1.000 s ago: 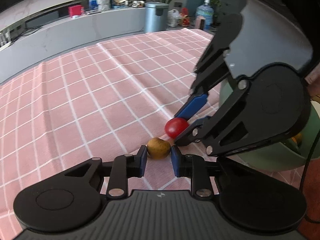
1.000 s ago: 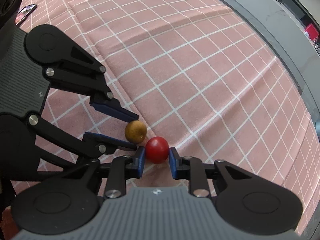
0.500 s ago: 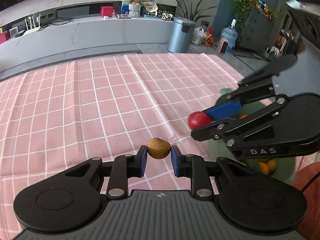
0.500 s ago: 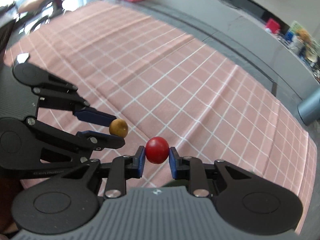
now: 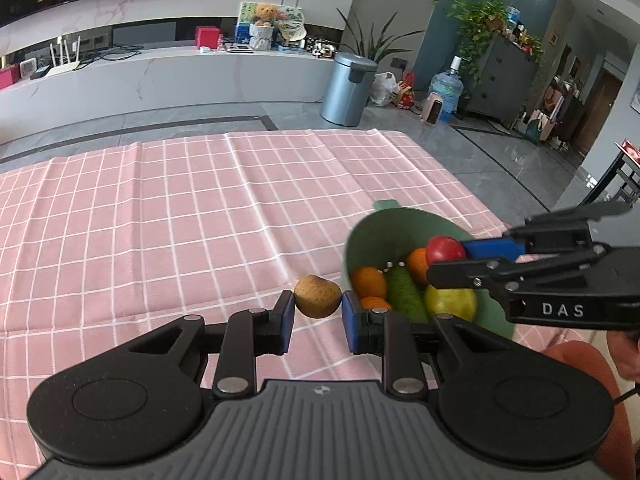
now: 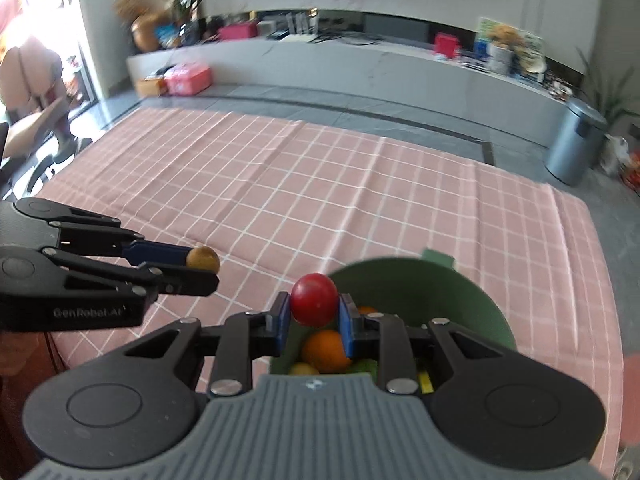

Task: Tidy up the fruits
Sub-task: 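Carry the brown fruit and red tomato over the colander and release them inside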

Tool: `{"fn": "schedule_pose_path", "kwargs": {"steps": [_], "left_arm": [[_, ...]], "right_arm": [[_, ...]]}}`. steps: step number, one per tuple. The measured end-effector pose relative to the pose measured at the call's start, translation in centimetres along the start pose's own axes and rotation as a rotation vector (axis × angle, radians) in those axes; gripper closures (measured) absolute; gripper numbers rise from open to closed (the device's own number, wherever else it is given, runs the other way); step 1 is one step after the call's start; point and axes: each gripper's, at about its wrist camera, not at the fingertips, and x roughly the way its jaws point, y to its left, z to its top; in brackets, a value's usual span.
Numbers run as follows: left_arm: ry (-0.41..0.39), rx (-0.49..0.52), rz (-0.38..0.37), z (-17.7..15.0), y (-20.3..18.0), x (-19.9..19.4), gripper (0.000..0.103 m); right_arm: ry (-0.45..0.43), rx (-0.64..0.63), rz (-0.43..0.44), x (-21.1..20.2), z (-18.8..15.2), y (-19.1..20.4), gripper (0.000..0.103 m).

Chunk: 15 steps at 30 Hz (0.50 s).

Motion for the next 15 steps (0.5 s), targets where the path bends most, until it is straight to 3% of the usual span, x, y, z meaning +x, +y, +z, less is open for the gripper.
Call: {"fn": "schedule_pose_path", "kwargs": {"steps": [8,15], "left_arm": [[0.033,0.018,-0.033,0.1,-2.3,1.3,0.075],[0.104,0.052,-0.056,-0.2,-4.4,3.9,0.075]], "right_arm": [[-0.018,0.113,-0.042,-2.4,-4.0,-2.6,0.082],[-0.009,0.174,-0.067,-1.5,-5.7,-4.3,0.082]]}}
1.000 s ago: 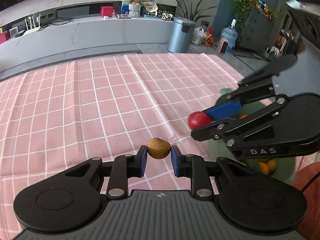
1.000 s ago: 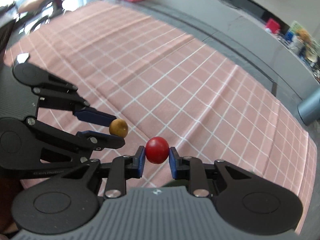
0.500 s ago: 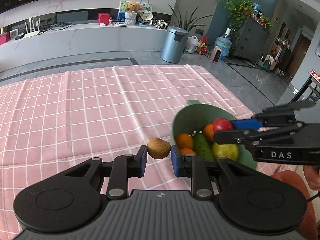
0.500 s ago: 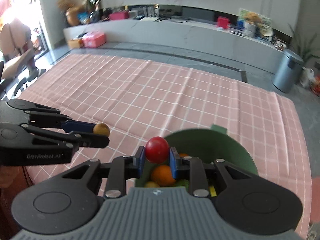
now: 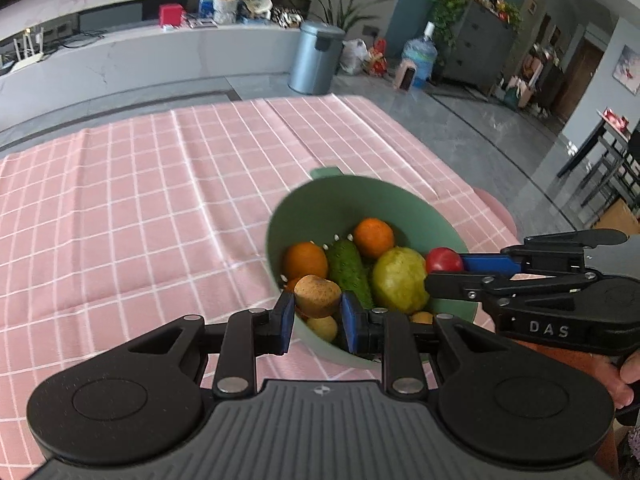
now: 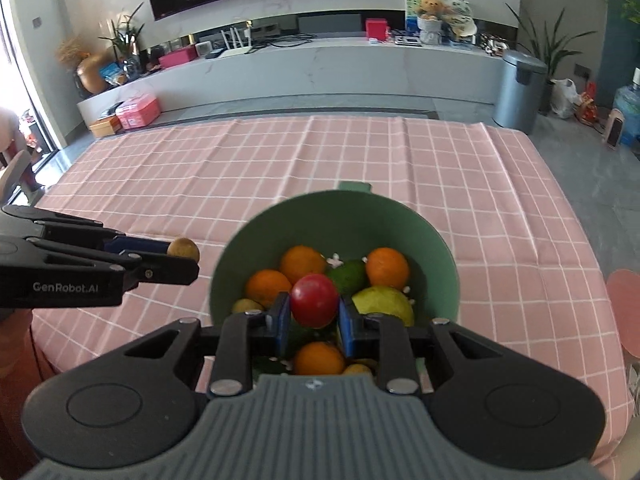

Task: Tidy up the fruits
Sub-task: 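Carry the brown fruit and red tomato over the colander and release them inside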

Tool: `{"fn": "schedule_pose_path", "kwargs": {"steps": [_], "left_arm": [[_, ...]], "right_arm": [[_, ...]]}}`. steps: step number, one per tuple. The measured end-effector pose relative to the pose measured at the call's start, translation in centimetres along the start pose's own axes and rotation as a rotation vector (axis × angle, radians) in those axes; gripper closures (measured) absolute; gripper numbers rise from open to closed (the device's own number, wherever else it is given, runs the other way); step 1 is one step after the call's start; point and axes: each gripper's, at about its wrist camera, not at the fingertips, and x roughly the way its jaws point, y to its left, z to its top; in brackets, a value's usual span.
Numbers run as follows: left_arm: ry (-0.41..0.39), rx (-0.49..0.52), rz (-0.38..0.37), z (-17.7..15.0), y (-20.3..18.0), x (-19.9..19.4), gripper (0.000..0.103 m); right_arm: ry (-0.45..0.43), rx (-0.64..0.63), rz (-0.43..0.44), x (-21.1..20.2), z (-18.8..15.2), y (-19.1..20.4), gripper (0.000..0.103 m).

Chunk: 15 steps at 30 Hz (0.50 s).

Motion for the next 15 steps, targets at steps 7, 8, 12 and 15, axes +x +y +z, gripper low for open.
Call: {"fn": "schedule_pose_path", "kwargs": {"steps": [7,8,12,15], "left_arm": [[0.049,-0.001,-0.045,-0.1,0.2,2.3,0.075],[0.061,-0.013,-0.054,0.0,0.4,2.6,0.075],[0.079,0.004,-0.049,0.3,0.1,3.6,0.075],[0.088,0.027,-0.053,0.5,-0.5,4.1,0.075]], "right_arm": [[0.031,0.004,-0.008,2.1,-0.2,-0.6,0.082],[0.036,0.006,-0.009,2.4,-0.3,-0.7,0.082],[0.056,0.011,-0.012,3.3,-0.5,-1.0,0.082],[0.065,0.01,-0.011,3.7,-0.6,-1.0,0.082]]}}
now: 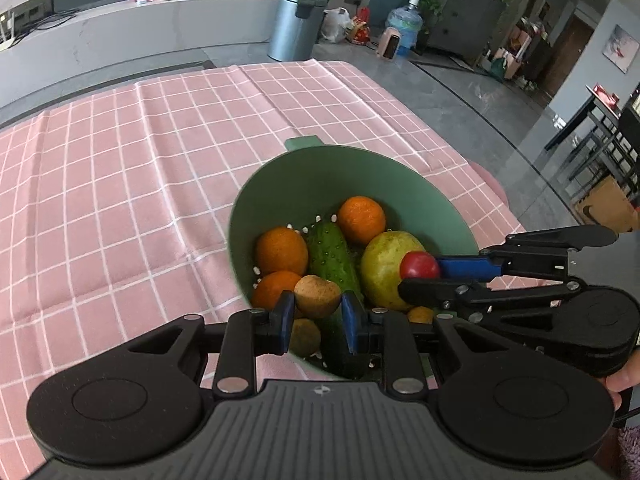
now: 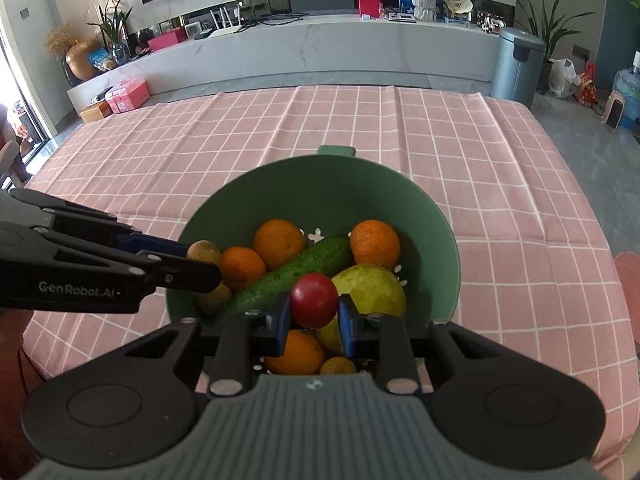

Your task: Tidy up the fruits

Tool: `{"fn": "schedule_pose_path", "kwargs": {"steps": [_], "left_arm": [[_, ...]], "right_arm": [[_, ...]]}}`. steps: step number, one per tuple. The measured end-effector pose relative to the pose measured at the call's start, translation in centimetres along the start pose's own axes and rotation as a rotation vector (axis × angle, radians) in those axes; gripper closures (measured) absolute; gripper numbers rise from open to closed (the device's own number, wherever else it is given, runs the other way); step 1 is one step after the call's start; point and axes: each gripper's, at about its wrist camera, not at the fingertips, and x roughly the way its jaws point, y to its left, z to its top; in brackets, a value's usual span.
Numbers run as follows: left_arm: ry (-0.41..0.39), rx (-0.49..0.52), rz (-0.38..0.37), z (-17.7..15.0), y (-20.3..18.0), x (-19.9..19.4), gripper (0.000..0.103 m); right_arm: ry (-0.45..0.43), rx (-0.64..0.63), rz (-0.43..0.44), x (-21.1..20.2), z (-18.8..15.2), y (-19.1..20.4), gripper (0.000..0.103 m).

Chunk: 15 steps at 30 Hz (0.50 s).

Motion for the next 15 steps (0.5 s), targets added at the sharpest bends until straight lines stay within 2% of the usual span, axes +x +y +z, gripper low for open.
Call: {"fn": "schedule_pose_path", "kwargs": {"steps": [8,15], "left_arm": [[0.038,0.06,0.042,0.4,-1.0,1.5,0.075],[0.045,0.055,0.036,0.2,-0.9,1.6,0.074]], "right_arm": [[0.039,-0.009,0.03,1.6,-0.4,0.5,0.082],[0.045,-0.027,0.042,2.0,-0.4,0.9,0.081]]}}
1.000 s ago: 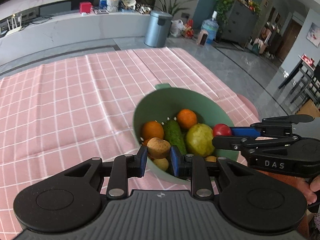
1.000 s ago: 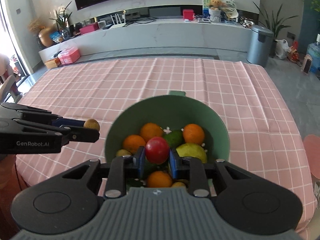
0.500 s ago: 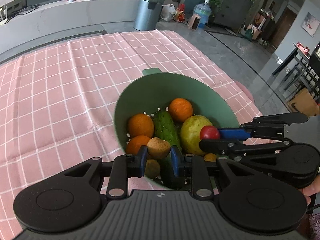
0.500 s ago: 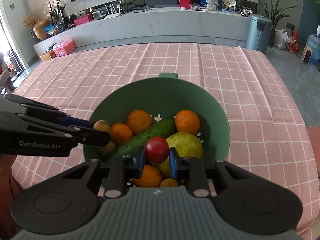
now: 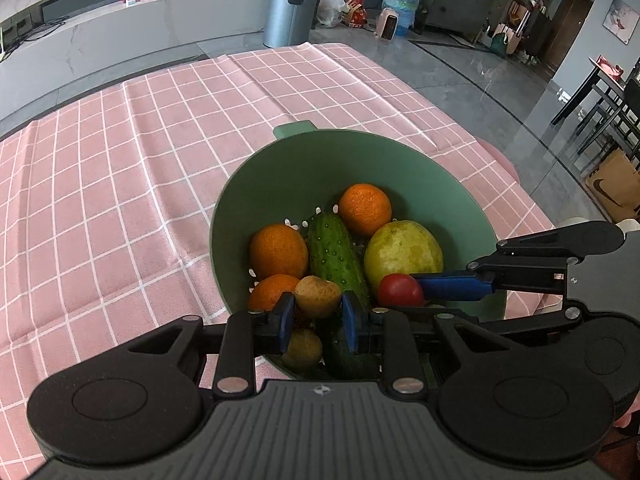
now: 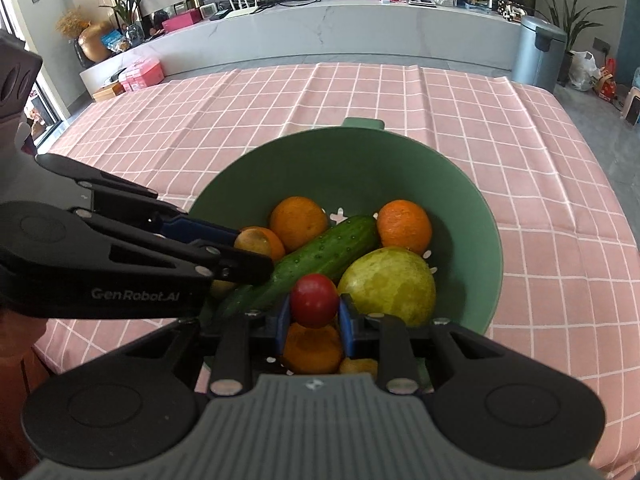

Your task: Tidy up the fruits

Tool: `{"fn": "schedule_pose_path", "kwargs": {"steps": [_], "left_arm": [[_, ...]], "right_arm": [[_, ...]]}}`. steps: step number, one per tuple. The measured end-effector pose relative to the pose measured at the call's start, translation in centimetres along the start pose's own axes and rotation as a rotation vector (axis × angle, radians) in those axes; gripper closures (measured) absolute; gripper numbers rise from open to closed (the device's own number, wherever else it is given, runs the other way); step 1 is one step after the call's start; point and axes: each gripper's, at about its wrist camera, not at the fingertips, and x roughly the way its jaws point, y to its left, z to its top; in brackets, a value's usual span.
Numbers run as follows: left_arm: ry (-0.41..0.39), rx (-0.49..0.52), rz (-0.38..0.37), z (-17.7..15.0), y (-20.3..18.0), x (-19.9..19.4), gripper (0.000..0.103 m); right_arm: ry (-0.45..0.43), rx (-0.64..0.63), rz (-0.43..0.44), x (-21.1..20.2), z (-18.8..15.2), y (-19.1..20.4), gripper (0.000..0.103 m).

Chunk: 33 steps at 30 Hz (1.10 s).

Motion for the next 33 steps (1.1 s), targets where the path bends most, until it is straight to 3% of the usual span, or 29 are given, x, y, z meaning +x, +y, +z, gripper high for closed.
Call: {"fn": "schedule_pose_path", "kwargs": {"steps": [2,5,6,7,8,13,15,17,24,30,33], "left_arm": [[-0.004,0.004,0.002,0.1,-0.1,0.0,0.074],[-0.02,0.003,0.012,0.1,-0.1,-0.6,0.064],[-0.024,0.0,0.012,0.1,-0.1,-0.9,0.062],[-0.032,-0.001,0.012,0.1,-0.1,-1.3,0.061],[-0.042,0.0,0.013,0.0,-0.2,-1.7,0.059],[-0.139,-0.029,0.018,-0.4,-0.2,-5.4,0.045],[-0.207,-0.03,0.049,-0.8,-0.4,-7.5,0.04],[-0.266,-0.025,0.092,-1.4,-0.9,-9.4,0.036],[-0.452,-0.017,0.254,-4.4,-3.4,-14.7,0.018],[-0.527,0.023,0.408,-6.7,-5.7,-15.7,0.014],[-0.531,-0.011,0.416,-7.6,-6.1,-15.9,0.014]], "right_arm": [[-0.001,0.0,-0.004,0.0,0.1,-0.1,0.081],[-0.004,-0.002,-0.017,-0.3,0.1,-0.1,0.079],[-0.008,-0.004,-0.022,-0.5,0.1,0.0,0.075],[-0.018,-0.008,-0.029,-0.9,0.1,0.1,0.064],[-0.026,-0.012,-0.034,-1.2,0.1,0.1,0.062],[-0.091,-0.017,-0.075,-3.9,0.5,0.5,0.061],[-0.148,0.007,-0.094,-5.5,0.6,0.7,0.056],[-0.217,0.037,-0.113,-7.5,0.5,1.0,0.043],[-0.434,0.096,-0.172,-13.3,-1.6,3.4,0.031],[-0.556,0.056,-0.222,-15.4,-4.9,6.2,0.025],[-0.592,0.062,-0.24,-15.8,-6.5,7.3,0.024]]}}
